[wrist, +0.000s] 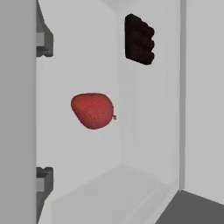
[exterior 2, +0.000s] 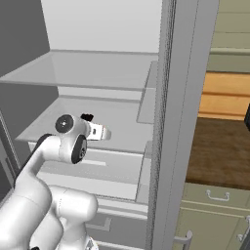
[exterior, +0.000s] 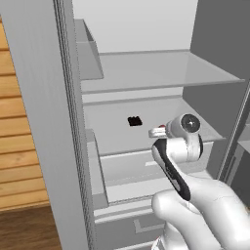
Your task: Take the strawberry from the fridge and place it on top of the pancake, located on the dining counter.
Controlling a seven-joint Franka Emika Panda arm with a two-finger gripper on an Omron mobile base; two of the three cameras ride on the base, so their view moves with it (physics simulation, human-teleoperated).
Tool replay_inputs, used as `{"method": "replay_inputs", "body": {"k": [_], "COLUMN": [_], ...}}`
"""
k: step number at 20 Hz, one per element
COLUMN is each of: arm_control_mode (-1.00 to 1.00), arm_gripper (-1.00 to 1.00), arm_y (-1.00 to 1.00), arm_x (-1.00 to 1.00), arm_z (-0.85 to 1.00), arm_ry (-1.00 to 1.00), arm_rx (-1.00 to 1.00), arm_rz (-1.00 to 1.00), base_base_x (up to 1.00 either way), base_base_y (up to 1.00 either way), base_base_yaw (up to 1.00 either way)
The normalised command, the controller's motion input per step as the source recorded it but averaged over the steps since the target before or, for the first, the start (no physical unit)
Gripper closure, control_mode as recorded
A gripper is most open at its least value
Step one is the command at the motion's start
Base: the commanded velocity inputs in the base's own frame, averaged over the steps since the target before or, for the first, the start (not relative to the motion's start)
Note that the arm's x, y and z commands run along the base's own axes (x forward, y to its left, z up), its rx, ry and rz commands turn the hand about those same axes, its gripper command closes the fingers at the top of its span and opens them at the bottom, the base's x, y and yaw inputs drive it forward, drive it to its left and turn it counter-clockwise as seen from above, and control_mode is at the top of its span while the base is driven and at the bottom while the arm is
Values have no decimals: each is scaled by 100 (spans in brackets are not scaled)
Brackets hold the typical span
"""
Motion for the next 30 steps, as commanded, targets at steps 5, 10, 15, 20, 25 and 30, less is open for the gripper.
{"method": "replay_inputs", "body": {"k": [5, 10, 15, 20, 25, 30], "arm_control_mode": [-100, -100, -100, -100, -100, -100], "arm_gripper": [-100, -100, -100, -100, -100, -100], "arm_y": [-10, -1, 0, 0, 0, 0], "arm_x": [21, 5, 19, 38, 19, 0], "arm_z": [8, -1, -8, -11, 0, -9], "arm_ry": [9, 3, 5, 1, 1, 6], "arm_rx": [4, 0, 0, 0, 0, 0], "arm_rz": [0, 0, 0, 0, 0, 0], "base_base_x": [0, 0, 0, 0, 0, 0], "base_base_y": [0, 0, 0, 0, 0, 0], "base_base_yaw": [0, 0, 0, 0, 0, 0]}}
